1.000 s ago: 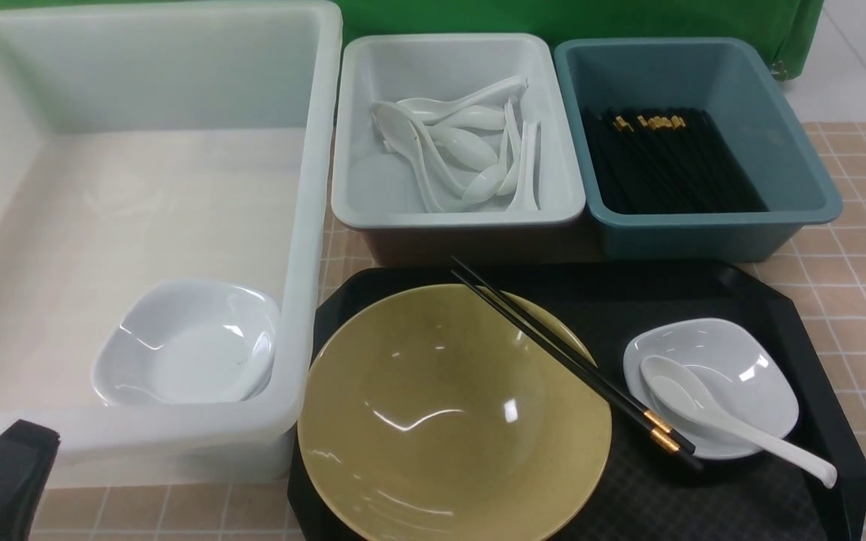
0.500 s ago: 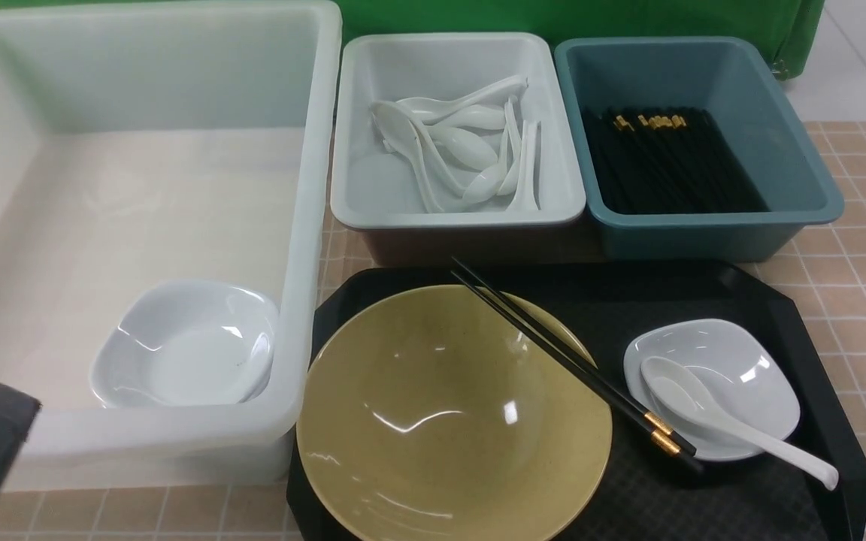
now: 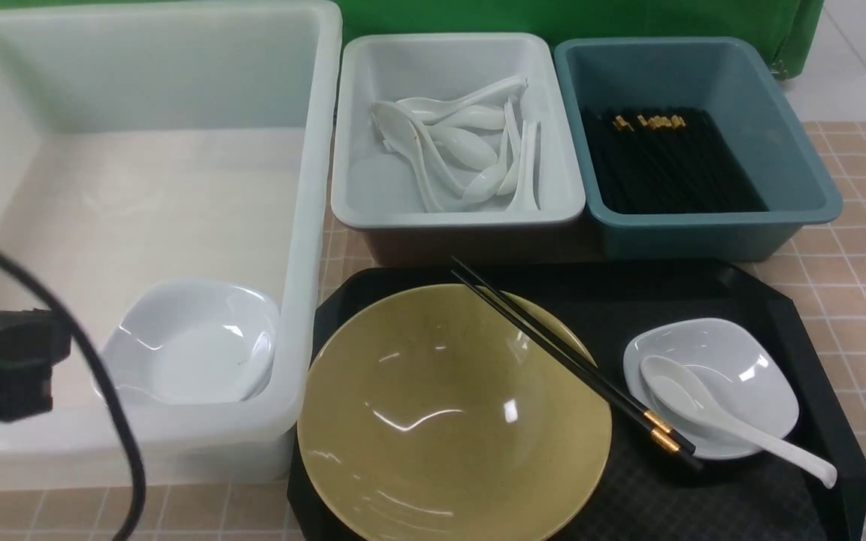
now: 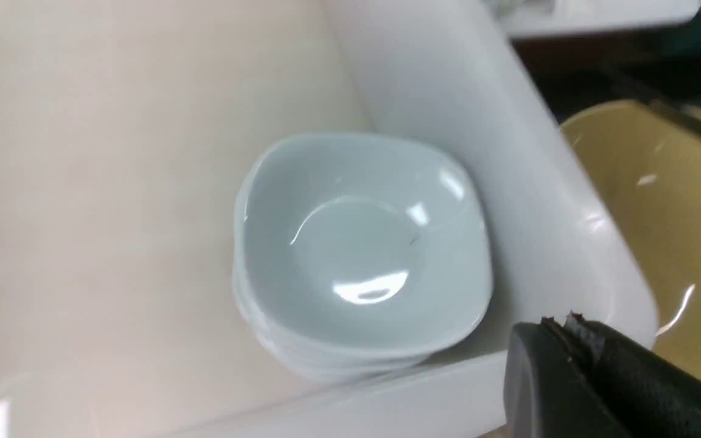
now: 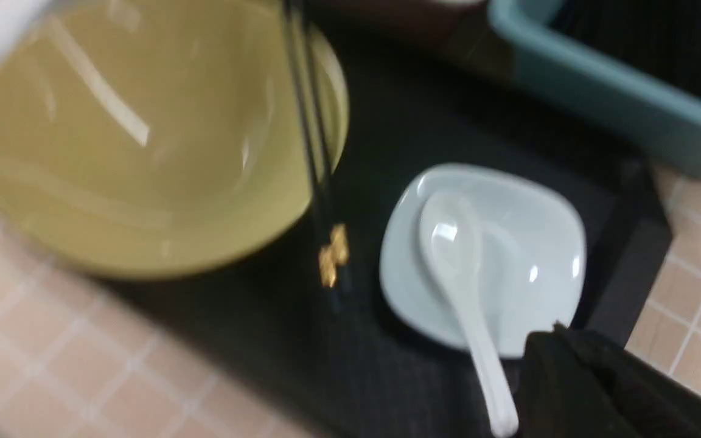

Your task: On brown table put chopsticks spoon bowls plates into blue grey white boxes.

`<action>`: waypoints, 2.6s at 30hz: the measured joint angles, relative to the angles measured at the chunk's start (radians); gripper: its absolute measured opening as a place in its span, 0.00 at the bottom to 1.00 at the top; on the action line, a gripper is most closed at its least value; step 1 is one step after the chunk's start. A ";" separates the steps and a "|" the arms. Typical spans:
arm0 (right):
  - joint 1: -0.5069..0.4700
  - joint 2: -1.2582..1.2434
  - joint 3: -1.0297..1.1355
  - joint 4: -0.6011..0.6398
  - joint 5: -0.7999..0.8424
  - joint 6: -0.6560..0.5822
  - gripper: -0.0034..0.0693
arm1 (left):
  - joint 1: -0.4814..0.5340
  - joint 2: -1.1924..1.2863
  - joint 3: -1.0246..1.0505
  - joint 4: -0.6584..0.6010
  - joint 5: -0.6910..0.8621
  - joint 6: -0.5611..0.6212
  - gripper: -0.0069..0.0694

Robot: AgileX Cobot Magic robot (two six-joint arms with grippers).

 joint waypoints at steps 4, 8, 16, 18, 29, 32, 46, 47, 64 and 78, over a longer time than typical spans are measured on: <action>0.049 0.180 -0.128 -0.006 0.124 -0.070 0.10 | -0.082 0.151 -0.107 -0.001 0.061 0.058 0.09; 0.145 0.295 -0.181 -0.031 0.141 -0.086 0.10 | -0.223 0.239 -0.150 -0.061 0.053 0.136 0.09; 0.329 0.574 -0.355 -0.146 0.140 -0.006 0.12 | -0.429 0.363 -0.162 -0.065 -0.105 0.204 0.09; 0.344 0.626 -0.391 -0.147 0.140 0.004 0.13 | -0.436 0.380 -0.162 -0.060 -0.120 0.210 0.09; 0.454 0.970 -0.662 -0.189 0.148 0.114 0.67 | -0.442 0.464 -0.162 -0.030 -0.138 0.239 0.09; 0.475 1.020 -0.690 -0.232 0.148 0.136 0.78 | -0.442 0.465 -0.162 -0.027 -0.137 0.239 0.09; 0.479 1.105 -0.699 -0.287 0.148 0.182 0.77 | -0.442 0.465 -0.162 -0.027 -0.142 0.240 0.09; 0.479 1.112 -0.699 -0.287 0.148 0.183 0.76 | -0.442 0.465 -0.162 -0.027 -0.142 0.240 0.09; 0.484 1.125 -0.700 -0.288 0.147 0.210 0.26 | -0.442 0.465 -0.162 -0.027 -0.142 0.242 0.09; 0.340 0.943 -0.764 -0.447 -0.010 0.296 0.26 | -0.442 0.541 -0.163 -0.134 -0.430 0.239 0.09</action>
